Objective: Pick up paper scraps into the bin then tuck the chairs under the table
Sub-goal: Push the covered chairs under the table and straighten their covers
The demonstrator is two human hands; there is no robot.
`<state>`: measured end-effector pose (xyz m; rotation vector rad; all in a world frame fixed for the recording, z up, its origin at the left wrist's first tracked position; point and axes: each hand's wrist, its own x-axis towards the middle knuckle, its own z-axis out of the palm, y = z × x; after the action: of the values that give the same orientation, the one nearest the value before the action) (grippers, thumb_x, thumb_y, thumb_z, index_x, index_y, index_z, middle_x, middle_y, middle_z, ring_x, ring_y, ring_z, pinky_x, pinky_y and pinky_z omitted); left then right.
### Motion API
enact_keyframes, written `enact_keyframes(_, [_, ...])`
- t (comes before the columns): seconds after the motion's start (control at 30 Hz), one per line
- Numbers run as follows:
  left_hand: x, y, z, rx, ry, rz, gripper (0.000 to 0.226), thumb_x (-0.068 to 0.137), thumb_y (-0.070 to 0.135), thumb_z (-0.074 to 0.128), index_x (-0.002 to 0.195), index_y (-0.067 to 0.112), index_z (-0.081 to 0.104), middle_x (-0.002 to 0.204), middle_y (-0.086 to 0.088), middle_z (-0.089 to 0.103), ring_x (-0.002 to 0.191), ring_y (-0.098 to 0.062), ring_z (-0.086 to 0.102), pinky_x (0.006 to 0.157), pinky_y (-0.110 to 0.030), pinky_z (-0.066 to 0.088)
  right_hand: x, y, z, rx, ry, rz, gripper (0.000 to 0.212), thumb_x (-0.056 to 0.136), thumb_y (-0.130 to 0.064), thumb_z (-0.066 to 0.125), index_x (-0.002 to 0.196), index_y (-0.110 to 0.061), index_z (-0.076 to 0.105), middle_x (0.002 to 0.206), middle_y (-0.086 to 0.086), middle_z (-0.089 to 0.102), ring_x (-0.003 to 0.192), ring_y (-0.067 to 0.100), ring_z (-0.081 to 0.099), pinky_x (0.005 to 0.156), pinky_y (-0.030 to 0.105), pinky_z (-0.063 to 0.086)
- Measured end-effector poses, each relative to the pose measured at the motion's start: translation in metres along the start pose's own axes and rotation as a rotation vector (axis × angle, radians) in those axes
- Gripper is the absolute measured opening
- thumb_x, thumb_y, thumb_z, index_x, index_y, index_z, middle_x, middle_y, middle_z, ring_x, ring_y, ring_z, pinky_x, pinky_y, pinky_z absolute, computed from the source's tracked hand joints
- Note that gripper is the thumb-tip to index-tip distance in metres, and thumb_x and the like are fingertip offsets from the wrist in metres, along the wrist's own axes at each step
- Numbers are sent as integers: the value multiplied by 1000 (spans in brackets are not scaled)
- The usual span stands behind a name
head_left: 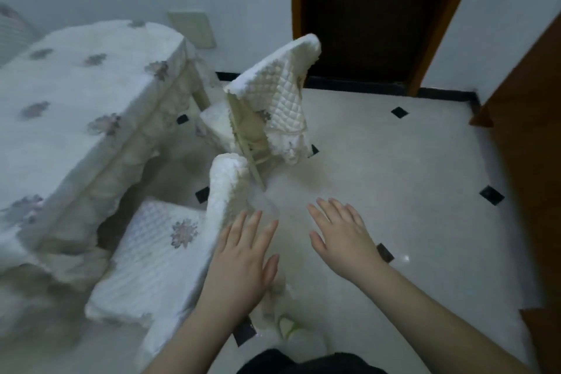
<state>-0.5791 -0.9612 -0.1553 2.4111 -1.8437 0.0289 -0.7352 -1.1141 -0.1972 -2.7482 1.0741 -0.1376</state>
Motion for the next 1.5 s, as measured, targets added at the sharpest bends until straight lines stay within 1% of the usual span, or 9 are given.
enact_keyframes(0.27, [-23,-74,10,-35,-51,-359,58,86,51,44,137,25,50,142,-10,50,131,-35,45,104,-53,38,114,-64,7,-61,-6,-415,71,68,-34,71,133,-17,49,131,7,56,123,27,50,101,45,40])
enact_keyframes(0.47, [-65,-85,24,-185,-97,-609,88,75,72,49,148,27,29,144,3,48,123,-23,55,90,-46,51,176,-100,24,-59,-102,-694,86,62,-28,76,141,-20,42,142,6,47,134,26,39,111,45,25])
enact_keyframes(0.6, [-79,-72,41,-223,-181,-816,93,68,72,59,146,27,34,134,6,56,114,-14,60,81,-36,54,222,-118,34,-129,-316,-913,68,74,-34,67,138,-27,43,146,-3,39,141,20,24,115,40,7])
enact_keyframes(0.8, [-67,-57,53,-228,-127,-1087,69,44,50,76,110,32,65,98,13,72,84,-15,70,67,-30,54,266,-125,50,-160,-427,-1160,39,77,-31,61,116,-33,59,119,-9,60,120,14,47,107,31,23])
enact_keyframes(0.93, [-47,-53,42,-214,-126,-1229,45,67,32,77,111,35,67,102,11,72,91,-15,69,77,-25,48,277,-132,53,-204,-451,-1292,27,72,-23,61,98,-30,65,99,-7,67,99,15,59,90,30,36])
enact_keyframes(1.13, [-40,-57,43,-202,-251,-1285,38,93,36,55,131,36,54,126,10,63,112,-8,58,78,-13,29,281,-142,35,-329,-519,-1378,21,79,-12,52,93,-28,55,97,-4,63,91,20,61,70,31,44])
enact_keyframes(1.27, [-35,-50,36,-158,-201,-1262,31,91,39,57,122,38,62,114,10,69,103,-10,62,69,-12,22,286,-144,31,-383,-537,-1404,28,80,-9,49,101,-25,58,97,-3,62,86,21,60,68,35,48])
enact_keyframes(1.37, [-30,-42,43,-235,-112,-1295,26,84,41,63,109,43,68,100,11,73,92,-12,68,72,-14,33,294,-132,25,-383,-522,-1399,33,80,-7,48,106,-24,59,102,-1,63,91,22,61,66,32,42])
enact_keyframes(1.5, [-7,-39,57,-338,-228,-1236,36,94,37,57,130,33,57,124,11,62,110,-1,54,67,3,23,310,-104,14,-359,-516,-1377,30,81,-10,48,102,-26,60,102,-6,63,96,19,61,66,30,38])
